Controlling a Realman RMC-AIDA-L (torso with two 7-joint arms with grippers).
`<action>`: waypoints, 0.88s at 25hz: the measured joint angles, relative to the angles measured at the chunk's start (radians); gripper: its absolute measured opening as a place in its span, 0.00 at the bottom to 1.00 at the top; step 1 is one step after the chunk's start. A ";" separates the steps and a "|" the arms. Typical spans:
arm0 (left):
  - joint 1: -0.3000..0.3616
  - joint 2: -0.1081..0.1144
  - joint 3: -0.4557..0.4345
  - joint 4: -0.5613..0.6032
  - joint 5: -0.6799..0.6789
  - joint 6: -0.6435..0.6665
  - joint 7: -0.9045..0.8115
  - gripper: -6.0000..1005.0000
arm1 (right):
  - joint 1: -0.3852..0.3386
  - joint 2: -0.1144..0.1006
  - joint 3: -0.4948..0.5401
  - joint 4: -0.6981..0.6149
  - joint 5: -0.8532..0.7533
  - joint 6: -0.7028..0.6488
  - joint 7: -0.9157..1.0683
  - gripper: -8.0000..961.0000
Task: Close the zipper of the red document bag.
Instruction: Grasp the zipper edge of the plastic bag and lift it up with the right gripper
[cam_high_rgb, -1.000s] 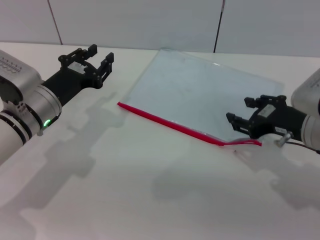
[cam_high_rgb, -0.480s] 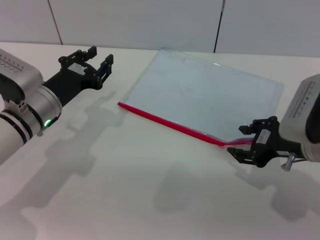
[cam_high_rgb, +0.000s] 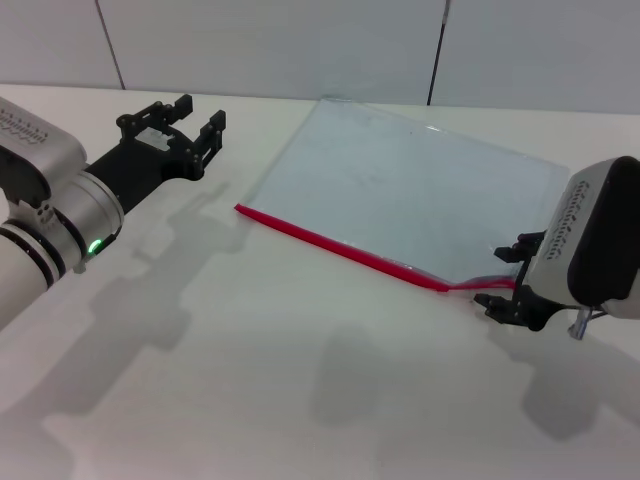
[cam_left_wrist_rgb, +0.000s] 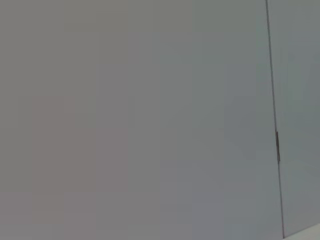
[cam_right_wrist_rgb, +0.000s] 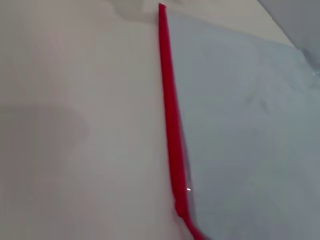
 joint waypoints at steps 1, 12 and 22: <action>0.001 0.000 0.000 0.001 0.000 0.000 0.000 0.47 | 0.000 0.000 -0.004 0.000 -0.012 0.009 0.004 0.65; 0.001 0.000 -0.001 0.004 0.000 0.000 -0.002 0.47 | 0.026 0.001 -0.031 0.017 -0.146 0.048 0.071 0.64; 0.000 0.000 -0.003 0.004 0.000 0.000 -0.002 0.47 | 0.051 0.001 -0.055 0.068 -0.179 0.068 0.088 0.64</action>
